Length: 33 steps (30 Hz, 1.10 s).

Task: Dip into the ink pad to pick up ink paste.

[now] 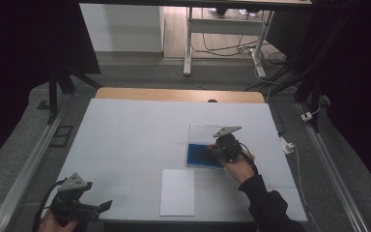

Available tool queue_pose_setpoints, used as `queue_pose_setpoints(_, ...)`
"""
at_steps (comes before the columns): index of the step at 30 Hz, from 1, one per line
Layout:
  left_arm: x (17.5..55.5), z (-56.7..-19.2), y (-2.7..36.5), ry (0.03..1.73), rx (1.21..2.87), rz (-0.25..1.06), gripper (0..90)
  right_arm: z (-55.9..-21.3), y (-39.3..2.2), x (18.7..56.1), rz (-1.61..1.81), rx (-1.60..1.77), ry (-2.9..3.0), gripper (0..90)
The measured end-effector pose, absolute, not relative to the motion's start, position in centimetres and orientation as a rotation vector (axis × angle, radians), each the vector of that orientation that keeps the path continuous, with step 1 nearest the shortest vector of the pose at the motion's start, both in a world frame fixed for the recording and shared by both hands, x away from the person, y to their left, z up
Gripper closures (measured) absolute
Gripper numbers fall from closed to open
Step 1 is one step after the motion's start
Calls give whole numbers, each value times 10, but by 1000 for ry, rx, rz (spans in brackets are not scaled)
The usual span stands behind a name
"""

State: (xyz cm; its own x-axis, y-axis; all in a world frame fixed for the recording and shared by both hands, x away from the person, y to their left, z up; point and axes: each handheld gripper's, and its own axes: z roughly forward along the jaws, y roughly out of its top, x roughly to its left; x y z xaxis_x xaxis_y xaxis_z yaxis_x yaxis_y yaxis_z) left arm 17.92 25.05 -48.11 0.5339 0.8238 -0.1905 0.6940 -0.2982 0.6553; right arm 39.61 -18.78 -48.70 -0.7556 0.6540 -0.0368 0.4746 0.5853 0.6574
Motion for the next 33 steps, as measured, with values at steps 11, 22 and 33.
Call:
queue_pose_setpoints(11, 179, -481, 251, 1224, 2064, 234, 29, -479, -193, 393, 1006, 931, 2521, 800)
queue_pose_setpoints(22, 179, -481, 251, 1224, 2063, 232, 29, -469, -199, 386, 1075, 912, 2521, 800)
queue_pose_setpoints(33, 179, -481, 251, 1223, 2062, 232, 29, -462, -201, 378, 1106, 891, 2528, 801)
